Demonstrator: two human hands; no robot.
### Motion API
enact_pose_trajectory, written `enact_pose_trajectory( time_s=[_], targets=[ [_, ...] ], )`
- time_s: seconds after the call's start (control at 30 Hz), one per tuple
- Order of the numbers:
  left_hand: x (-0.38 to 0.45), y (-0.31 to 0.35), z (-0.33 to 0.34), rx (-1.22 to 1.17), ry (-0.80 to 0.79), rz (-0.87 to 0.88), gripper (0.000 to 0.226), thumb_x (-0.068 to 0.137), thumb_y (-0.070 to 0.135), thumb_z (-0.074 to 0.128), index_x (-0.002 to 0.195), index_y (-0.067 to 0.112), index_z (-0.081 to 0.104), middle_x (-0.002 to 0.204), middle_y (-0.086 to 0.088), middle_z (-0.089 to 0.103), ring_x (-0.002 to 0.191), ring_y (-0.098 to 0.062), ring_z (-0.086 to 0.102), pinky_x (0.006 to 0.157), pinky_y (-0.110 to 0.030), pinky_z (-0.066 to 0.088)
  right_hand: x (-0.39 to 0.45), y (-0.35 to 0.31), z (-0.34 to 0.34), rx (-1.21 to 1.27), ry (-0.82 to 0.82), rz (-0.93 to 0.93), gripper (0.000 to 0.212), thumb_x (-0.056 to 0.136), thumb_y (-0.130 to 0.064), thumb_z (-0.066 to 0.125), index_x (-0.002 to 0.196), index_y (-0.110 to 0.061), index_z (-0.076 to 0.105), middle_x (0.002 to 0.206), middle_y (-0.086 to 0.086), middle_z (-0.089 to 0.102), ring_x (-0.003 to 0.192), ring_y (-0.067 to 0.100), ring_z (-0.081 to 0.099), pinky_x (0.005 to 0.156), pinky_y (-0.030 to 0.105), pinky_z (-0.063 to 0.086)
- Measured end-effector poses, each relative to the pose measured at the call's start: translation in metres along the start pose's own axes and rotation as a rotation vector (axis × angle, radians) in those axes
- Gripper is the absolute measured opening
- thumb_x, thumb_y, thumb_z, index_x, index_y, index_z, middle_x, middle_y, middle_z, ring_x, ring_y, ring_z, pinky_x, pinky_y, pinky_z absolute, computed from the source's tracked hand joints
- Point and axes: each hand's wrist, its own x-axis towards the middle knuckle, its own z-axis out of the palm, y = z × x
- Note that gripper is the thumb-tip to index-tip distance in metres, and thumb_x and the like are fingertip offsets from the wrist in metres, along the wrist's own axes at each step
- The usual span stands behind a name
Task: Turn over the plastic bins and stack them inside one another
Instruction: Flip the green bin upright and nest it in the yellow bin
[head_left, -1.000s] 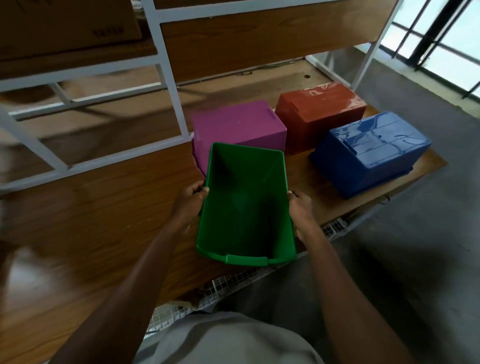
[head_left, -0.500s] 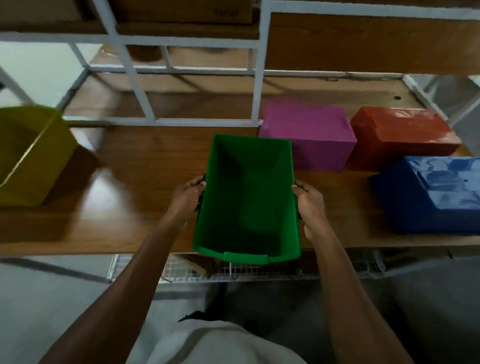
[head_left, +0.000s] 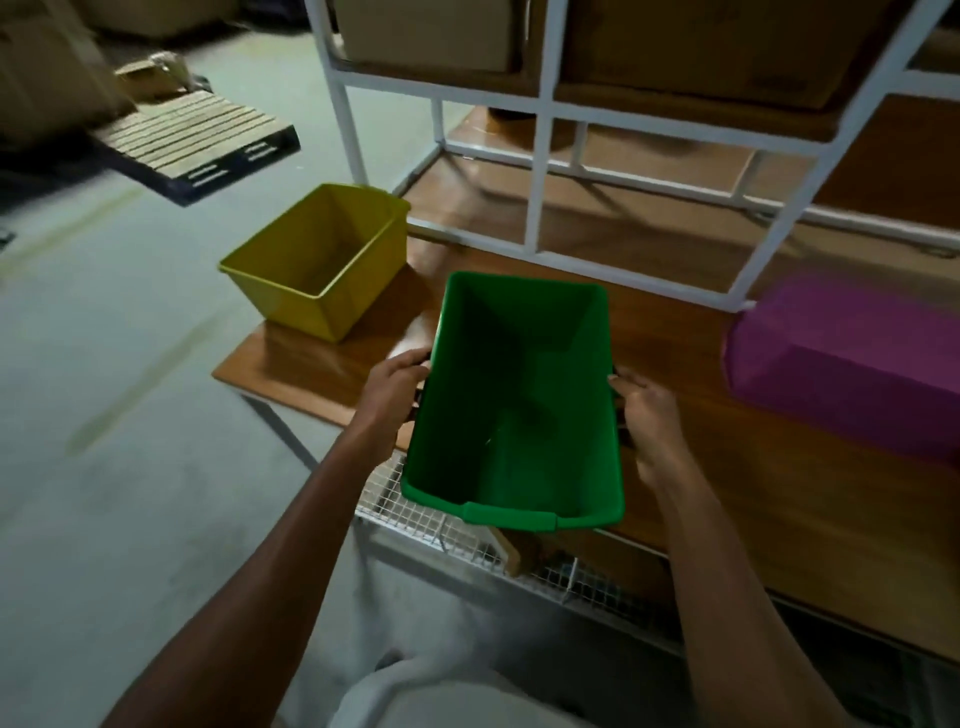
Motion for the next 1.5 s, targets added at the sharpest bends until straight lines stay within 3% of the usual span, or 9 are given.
enact_pose_trajectory(
  time_s=[0.13, 0.23, 0.33, 0.43, 0.67, 0.87, 1.1, 1.3, 1.5],
  targets=[
    [0.021, 0.017, -0.063, 0.021, -0.019, 0.018, 0.038, 0.105, 0.008, 0.046, 0.134, 0.019, 0.066, 0.117, -0.017, 0.072, 0.101, -0.033, 0.066, 0.08, -0.041, 0.057, 0.004, -0.015, 0.065, 0.015, 0.005, -0.03, 0.03, 0.109, -0.024, 0.053, 0.135, -0.018, 0.066, 0.121, 0.005, 0.075, 0.107, 0.025, 0.071, 0.086, 0.041, 0.057],
    [0.043, 0.036, -0.108, 0.032, -0.028, 0.058, 0.035, 0.104, 0.011, 0.048, 0.13, 0.02, 0.069, 0.118, -0.019, 0.072, 0.106, -0.033, 0.066, 0.093, -0.049, 0.055, 0.007, -0.033, 0.112, 0.028, 0.012, -0.059, 0.025, 0.108, -0.025, 0.054, 0.125, -0.021, 0.072, 0.115, 0.005, 0.077, 0.104, 0.026, 0.072, 0.083, 0.04, 0.057],
    [0.069, 0.06, -0.141, 0.001, -0.029, 0.089, 0.034, 0.103, 0.012, 0.049, 0.126, 0.022, 0.072, 0.116, -0.014, 0.075, 0.102, -0.029, 0.069, 0.081, -0.04, 0.059, 0.01, -0.054, 0.15, 0.033, 0.04, -0.099, 0.023, 0.107, -0.026, 0.055, 0.12, -0.021, 0.073, 0.116, 0.005, 0.077, 0.107, 0.027, 0.071, 0.088, 0.044, 0.057],
    [0.095, 0.084, -0.162, 0.008, -0.046, 0.127, 0.034, 0.1, 0.013, 0.051, 0.126, 0.02, 0.074, 0.113, -0.01, 0.077, 0.096, -0.026, 0.072, 0.073, -0.034, 0.058, 0.013, -0.074, 0.176, 0.055, 0.08, -0.135, 0.027, 0.107, -0.025, 0.054, 0.123, -0.016, 0.073, 0.112, 0.007, 0.077, 0.101, 0.026, 0.071, 0.078, 0.039, 0.056],
    [0.157, 0.128, -0.193, -0.036, -0.088, 0.152, 0.033, 0.1, 0.016, 0.05, 0.121, 0.019, 0.076, 0.111, -0.012, 0.078, 0.109, -0.035, 0.072, 0.097, -0.052, 0.059, 0.039, -0.123, 0.219, 0.089, 0.095, -0.206, 0.024, 0.105, -0.021, 0.055, 0.097, -0.019, 0.077, 0.087, 0.003, 0.076, 0.078, 0.02, 0.067, 0.063, 0.03, 0.051],
    [0.199, 0.162, -0.221, -0.051, -0.034, 0.123, 0.034, 0.096, 0.018, 0.051, 0.111, 0.021, 0.081, 0.114, -0.018, 0.077, 0.119, -0.043, 0.067, 0.103, -0.057, 0.055, 0.086, -0.161, 0.261, 0.071, 0.021, -0.21, 0.022, 0.104, -0.028, 0.055, 0.101, -0.019, 0.075, 0.083, 0.0, 0.074, 0.076, 0.019, 0.068, 0.063, 0.03, 0.052],
    [0.26, 0.197, -0.27, -0.02, -0.019, 0.15, 0.038, 0.099, 0.015, 0.045, 0.124, 0.018, 0.075, 0.123, -0.015, 0.074, 0.116, -0.042, 0.069, 0.1, -0.058, 0.056, 0.137, -0.188, 0.33, 0.068, -0.021, -0.218, 0.024, 0.103, -0.028, 0.055, 0.103, -0.02, 0.077, 0.085, -0.001, 0.077, 0.079, 0.02, 0.069, 0.071, 0.036, 0.053],
    [0.335, 0.205, -0.317, 0.016, -0.106, 0.151, 0.041, 0.097, 0.017, 0.046, 0.126, 0.018, 0.075, 0.122, -0.016, 0.074, 0.102, -0.036, 0.073, 0.094, -0.052, 0.059, 0.164, -0.197, 0.397, 0.072, 0.063, -0.207, 0.024, 0.102, -0.027, 0.056, 0.101, -0.019, 0.078, 0.088, 0.002, 0.078, 0.084, 0.023, 0.069, 0.082, 0.041, 0.053],
    [0.384, 0.197, -0.356, 0.004, -0.191, 0.113, 0.042, 0.093, 0.014, 0.048, 0.123, 0.019, 0.077, 0.104, -0.006, 0.077, 0.088, -0.023, 0.072, 0.077, -0.038, 0.062, 0.177, -0.186, 0.455, 0.104, 0.177, -0.122, 0.019, 0.102, -0.027, 0.058, 0.102, -0.023, 0.077, 0.091, 0.002, 0.076, 0.086, 0.023, 0.067, 0.087, 0.043, 0.05]
  ],
)
